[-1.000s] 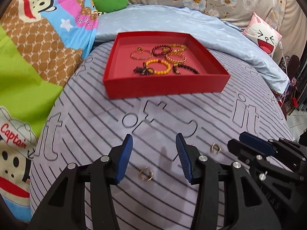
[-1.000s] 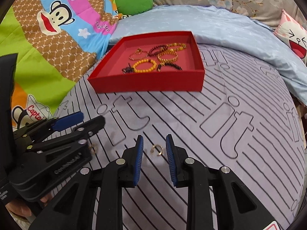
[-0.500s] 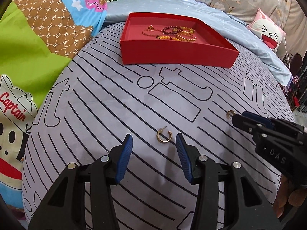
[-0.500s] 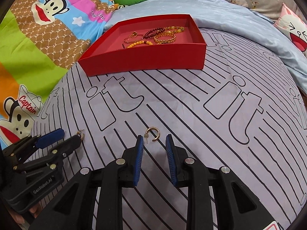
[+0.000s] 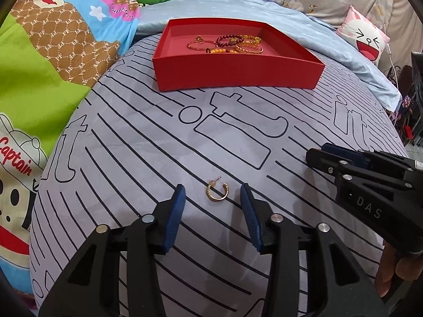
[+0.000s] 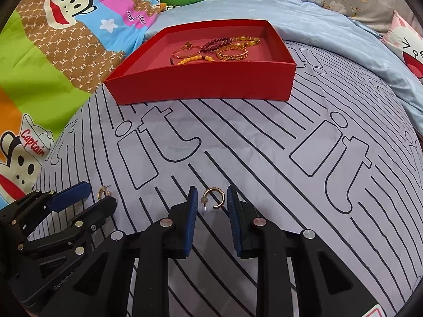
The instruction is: Organize jewelry
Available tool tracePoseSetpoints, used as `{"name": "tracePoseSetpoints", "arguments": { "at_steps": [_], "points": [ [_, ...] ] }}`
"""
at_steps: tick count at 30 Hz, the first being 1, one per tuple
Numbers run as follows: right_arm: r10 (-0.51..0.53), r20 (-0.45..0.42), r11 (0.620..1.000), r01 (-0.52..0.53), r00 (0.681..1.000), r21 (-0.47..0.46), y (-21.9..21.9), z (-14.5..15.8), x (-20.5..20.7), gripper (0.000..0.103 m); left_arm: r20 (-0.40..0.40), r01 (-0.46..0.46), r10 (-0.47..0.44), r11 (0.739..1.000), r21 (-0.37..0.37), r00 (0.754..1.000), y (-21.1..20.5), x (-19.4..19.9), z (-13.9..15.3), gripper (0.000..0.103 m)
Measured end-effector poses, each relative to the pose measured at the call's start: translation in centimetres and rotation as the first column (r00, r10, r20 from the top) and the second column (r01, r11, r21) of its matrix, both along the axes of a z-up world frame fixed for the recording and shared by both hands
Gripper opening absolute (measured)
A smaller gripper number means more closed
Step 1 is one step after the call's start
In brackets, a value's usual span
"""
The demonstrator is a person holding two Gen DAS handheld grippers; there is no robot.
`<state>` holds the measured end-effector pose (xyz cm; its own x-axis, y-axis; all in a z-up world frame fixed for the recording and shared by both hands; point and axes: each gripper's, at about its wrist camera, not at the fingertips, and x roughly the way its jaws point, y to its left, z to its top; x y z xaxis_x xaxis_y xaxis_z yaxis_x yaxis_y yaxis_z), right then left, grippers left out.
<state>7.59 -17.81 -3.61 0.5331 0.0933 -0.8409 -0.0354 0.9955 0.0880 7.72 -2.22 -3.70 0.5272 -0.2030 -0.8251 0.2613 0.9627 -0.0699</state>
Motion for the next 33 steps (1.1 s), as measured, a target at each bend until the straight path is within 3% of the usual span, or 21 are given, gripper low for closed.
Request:
{"name": "tracePoseSetpoints", "arguments": {
  "at_steps": [8, 19, 33],
  "points": [
    [0.005, 0.001, 1.0, -0.005, 1.0, -0.004, 0.0, 0.0, -0.4, 0.017, -0.011, 0.019, -0.019, 0.999, -0.037, 1.0, -0.1, 0.0, 0.1, 0.017],
    [0.0, 0.015, 1.0, -0.001, 1.0, 0.029, -0.5, 1.2, -1.7, 0.017, -0.031, 0.014, -0.017, 0.996, -0.09, 0.999, 0.3, -0.3, 0.6, 0.016],
    [0.001, 0.128, 0.999, -0.008, 0.992, 0.051, -0.7, 6.2, -1.0, 0.017, 0.037, 0.027, -0.023, 0.996, -0.085, 0.999, -1.3, 1.8, 5.6, 0.016]
  ]
}}
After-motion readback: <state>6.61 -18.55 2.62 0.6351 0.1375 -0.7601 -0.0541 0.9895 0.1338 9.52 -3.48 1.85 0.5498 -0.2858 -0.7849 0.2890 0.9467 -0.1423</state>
